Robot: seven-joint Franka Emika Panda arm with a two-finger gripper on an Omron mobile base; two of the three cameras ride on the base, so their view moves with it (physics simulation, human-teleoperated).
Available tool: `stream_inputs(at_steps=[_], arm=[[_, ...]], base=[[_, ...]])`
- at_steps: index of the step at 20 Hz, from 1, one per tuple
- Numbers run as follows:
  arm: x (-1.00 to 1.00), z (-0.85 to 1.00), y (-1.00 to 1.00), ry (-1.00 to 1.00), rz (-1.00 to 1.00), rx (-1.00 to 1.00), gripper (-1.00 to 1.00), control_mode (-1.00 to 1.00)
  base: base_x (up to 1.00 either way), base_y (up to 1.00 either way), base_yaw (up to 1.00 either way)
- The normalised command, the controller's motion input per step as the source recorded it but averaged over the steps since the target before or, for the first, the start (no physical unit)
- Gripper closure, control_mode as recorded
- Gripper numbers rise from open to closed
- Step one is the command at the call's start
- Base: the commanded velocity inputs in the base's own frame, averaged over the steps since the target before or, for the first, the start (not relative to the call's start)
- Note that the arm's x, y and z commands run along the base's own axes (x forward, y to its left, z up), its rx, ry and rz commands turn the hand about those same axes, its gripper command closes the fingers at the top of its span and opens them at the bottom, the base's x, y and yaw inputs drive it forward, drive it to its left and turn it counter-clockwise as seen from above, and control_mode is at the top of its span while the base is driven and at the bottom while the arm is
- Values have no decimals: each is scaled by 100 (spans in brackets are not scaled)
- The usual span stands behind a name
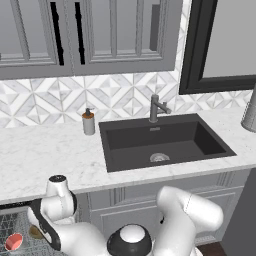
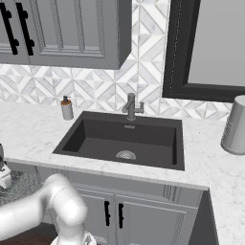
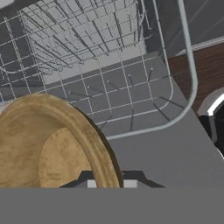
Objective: Pick up the cup and bowl from the counter, place them in the dishwasher, and close the dishwasher door.
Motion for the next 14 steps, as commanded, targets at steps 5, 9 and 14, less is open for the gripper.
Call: stream_inputs(at_steps=[5,9,14], arm=[[0,-38,0,-20,0,0,100,-100],[11,-70,0,-25,0,0,100,-100],[20,-38,1,-13,0,0,100,-100]], base=[[0,0,0],[0,0,0],[0,0,0]])
